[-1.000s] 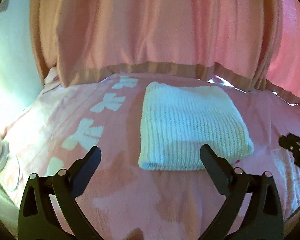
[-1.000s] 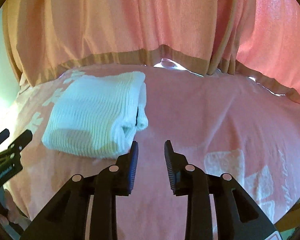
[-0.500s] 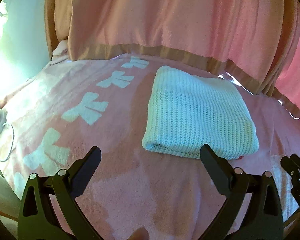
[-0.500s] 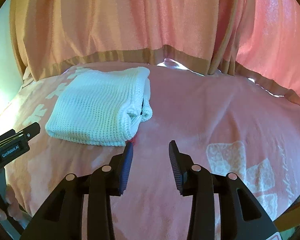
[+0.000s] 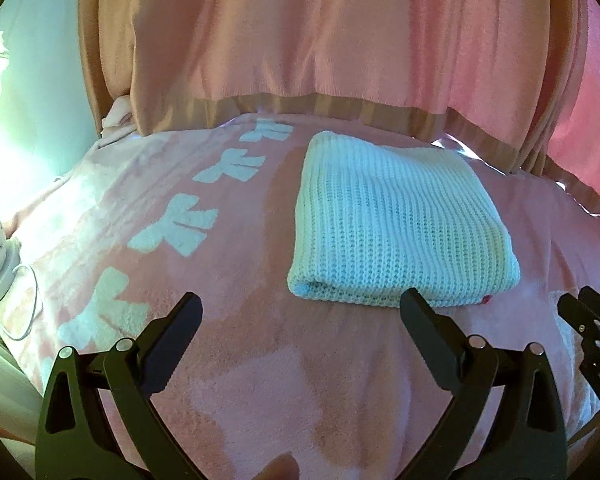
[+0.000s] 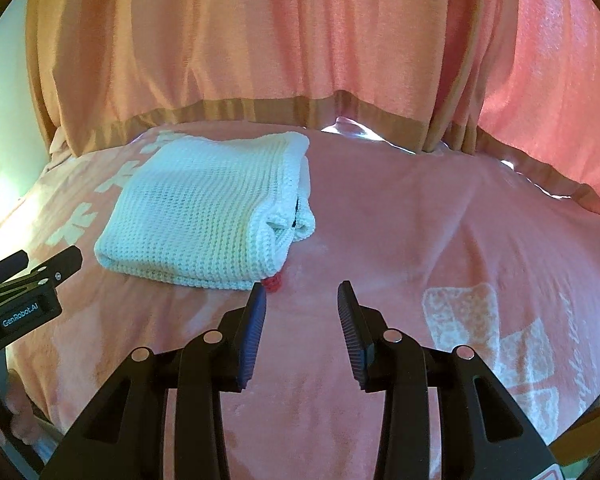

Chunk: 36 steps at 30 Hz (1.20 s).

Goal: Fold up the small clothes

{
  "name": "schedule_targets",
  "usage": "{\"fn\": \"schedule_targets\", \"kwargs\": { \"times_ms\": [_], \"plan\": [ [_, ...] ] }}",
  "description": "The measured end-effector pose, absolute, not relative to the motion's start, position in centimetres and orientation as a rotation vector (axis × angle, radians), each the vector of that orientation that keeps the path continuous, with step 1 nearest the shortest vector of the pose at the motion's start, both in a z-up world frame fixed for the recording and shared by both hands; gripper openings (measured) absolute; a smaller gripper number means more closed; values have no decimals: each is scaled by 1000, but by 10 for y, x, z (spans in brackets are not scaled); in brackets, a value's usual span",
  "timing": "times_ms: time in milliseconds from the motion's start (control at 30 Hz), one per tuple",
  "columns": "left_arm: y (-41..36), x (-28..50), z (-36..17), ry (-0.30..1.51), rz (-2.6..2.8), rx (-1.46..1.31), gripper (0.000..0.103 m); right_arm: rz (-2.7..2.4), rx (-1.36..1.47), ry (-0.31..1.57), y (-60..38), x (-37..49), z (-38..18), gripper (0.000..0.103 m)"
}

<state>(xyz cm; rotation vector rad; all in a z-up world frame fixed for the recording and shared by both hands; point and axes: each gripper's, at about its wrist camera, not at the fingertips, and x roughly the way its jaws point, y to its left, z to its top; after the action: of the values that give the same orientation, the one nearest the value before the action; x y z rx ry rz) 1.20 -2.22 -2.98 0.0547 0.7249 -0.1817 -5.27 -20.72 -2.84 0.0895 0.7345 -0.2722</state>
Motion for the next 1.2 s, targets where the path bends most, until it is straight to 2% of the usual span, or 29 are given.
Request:
{"fn": "schedule_targets", "kwargs": {
  "times_ms": [1200],
  "plan": [
    [-36,13,-45,776,-157,130,98,-223,97,757,-208,-51,-36,37]
  ]
}}
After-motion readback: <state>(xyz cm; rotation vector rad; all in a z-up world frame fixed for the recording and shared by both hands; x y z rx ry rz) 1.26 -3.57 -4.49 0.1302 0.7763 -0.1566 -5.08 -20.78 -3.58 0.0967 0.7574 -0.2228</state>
